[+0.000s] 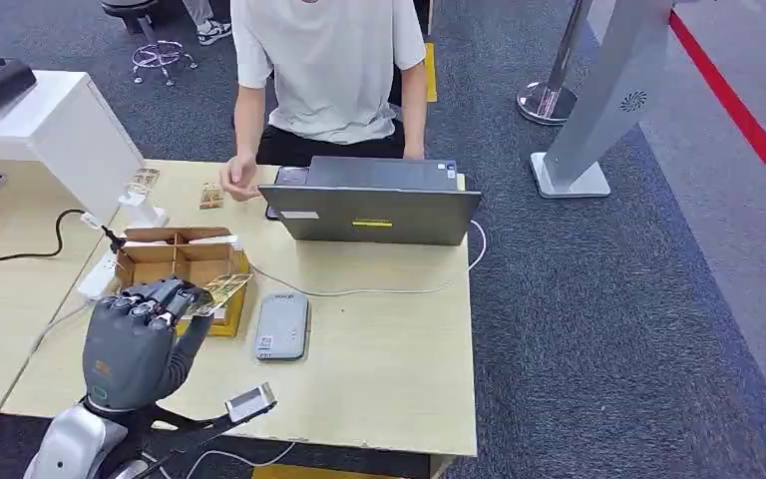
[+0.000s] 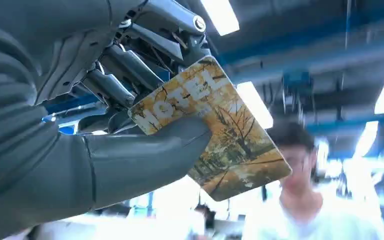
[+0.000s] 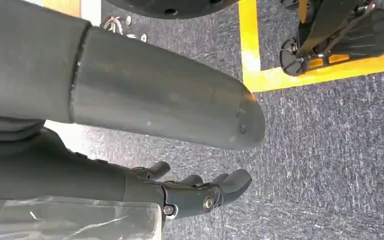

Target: Pass the card to the sensor for recognition and then transmit it.

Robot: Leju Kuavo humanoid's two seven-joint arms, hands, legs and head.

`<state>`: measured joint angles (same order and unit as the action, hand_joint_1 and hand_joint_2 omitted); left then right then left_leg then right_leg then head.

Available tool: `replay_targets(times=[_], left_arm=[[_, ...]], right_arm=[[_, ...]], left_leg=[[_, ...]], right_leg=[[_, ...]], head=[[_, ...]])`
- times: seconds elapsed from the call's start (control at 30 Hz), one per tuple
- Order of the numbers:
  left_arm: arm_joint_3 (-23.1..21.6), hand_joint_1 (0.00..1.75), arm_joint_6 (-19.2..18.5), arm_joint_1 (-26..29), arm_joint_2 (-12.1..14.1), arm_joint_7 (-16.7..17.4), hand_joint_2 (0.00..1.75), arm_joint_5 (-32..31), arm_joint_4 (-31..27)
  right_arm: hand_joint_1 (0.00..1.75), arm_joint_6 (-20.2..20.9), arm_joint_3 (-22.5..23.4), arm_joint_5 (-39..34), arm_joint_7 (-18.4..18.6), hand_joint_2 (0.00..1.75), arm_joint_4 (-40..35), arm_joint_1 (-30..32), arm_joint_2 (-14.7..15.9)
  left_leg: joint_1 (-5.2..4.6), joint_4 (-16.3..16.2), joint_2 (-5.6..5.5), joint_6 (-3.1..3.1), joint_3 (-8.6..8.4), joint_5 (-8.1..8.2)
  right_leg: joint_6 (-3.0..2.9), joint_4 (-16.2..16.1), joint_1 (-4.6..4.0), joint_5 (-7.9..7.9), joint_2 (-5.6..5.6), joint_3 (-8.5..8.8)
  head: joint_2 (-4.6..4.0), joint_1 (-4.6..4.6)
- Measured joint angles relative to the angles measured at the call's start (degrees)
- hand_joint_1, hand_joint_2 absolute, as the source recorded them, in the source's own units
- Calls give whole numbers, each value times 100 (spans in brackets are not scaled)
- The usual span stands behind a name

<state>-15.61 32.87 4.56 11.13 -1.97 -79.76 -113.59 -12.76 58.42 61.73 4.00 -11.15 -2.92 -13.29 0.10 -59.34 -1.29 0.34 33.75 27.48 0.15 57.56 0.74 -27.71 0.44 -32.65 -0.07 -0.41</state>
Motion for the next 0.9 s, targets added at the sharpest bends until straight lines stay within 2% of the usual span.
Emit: replay_targets(times=[0.13,0.2,0.3,0.43,0.5,0.63,0.67,0.9], left_arm=[[-4,175,109,-254,5,61,175,-96,-46],[15,175,20,-741,0,208,175,-241,187],[280,175,-62,-1802,11,328,175,-460,1513],[619,175,357,-2824,63,319,175,-575,3298],[748,175,448,-3193,72,315,175,-571,4064],[906,175,501,-3528,105,345,175,-610,5016],[929,0,501,-3557,111,354,175,-623,5132],[1007,0,363,-3641,140,501,175,-828,5595]], right_arm=[[0,65,-9,155,48,0,0,-2,2],[0,138,-50,311,55,0,0,-11,2],[0,281,-177,515,39,0,0,-68,2],[0,363,-262,601,44,0,0,-69,13],[0,367,-297,605,79,0,0,-70,18],[0,352,-313,605,170,0,0,-65,26],[0,352,-315,605,199,175,0,-67,28],[0,354,-315,608,297,175,0,-66,48]], left_leg=[[1,-1,0,0,-4,-1],[-1,-2,-26,2,-1,-9],[1,-1,-36,-7,0,-28],[2,-1,-16,-20,2,-42],[1,0,-9,-20,2,-45],[1,-1,0,-18,8,-43],[1,0,1,-19,8,-41],[1,-1,2,-18,16,-39]], right_leg=[[-1,0,0,1,0,-3],[-1,0,0,1,-24,-9],[-10,2,0,15,-35,4],[-22,9,0,36,-11,-9],[-21,11,-1,39,-5,-8],[-21,11,-1,38,6,-15],[-21,10,-1,37,6,-16],[-16,10,-1,34,5,-23]], head=[[0,0],[0,0],[0,13],[0,-2],[0,4],[0,0],[0,-2],[0,0]])
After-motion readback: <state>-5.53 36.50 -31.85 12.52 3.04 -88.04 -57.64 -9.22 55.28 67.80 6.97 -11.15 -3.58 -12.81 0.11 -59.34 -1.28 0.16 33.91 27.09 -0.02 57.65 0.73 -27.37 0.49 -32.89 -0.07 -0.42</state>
